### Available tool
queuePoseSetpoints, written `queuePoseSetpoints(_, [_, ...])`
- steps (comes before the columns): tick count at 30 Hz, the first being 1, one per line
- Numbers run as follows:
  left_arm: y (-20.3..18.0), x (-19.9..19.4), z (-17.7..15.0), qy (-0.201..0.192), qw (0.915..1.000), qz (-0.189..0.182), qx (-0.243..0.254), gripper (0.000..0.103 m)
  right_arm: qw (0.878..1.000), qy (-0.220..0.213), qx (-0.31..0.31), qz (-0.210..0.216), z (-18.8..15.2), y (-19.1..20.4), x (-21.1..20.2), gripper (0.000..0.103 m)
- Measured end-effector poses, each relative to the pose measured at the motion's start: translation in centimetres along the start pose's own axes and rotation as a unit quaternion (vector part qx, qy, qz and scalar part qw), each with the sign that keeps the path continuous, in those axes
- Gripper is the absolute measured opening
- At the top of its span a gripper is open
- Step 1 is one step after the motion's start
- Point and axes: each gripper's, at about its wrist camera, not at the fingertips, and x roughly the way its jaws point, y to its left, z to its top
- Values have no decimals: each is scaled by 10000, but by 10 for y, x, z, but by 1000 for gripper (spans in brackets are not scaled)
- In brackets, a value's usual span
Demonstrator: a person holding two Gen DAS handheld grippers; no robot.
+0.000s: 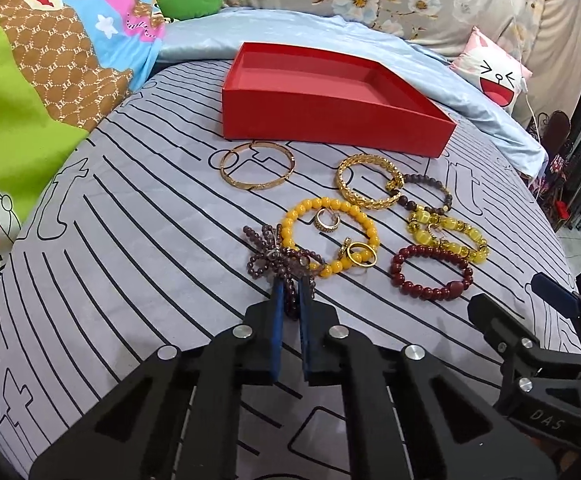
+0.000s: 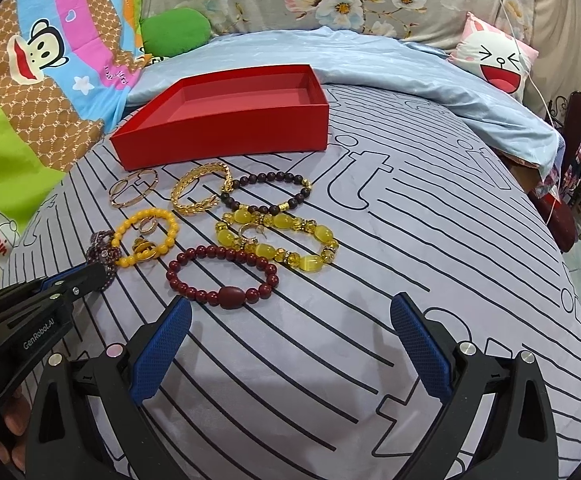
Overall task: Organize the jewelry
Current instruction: 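Lower the left gripper onto the dark garnet beaded bracelet and close, then close the right gripper on the twisted gold cuff while the left gripper holds the garnet bracelet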
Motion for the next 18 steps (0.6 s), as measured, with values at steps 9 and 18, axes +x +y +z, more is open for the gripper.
queuePoseSetpoints(9, [5,-14,8,-186,9998,51,-32,3,9999,50,7,135,5,2,1,87])
queuePoseSetpoints(18, [15,-28,22,-378,9992,60,-111,3,9997,14,-26,254,17,7,2,82])
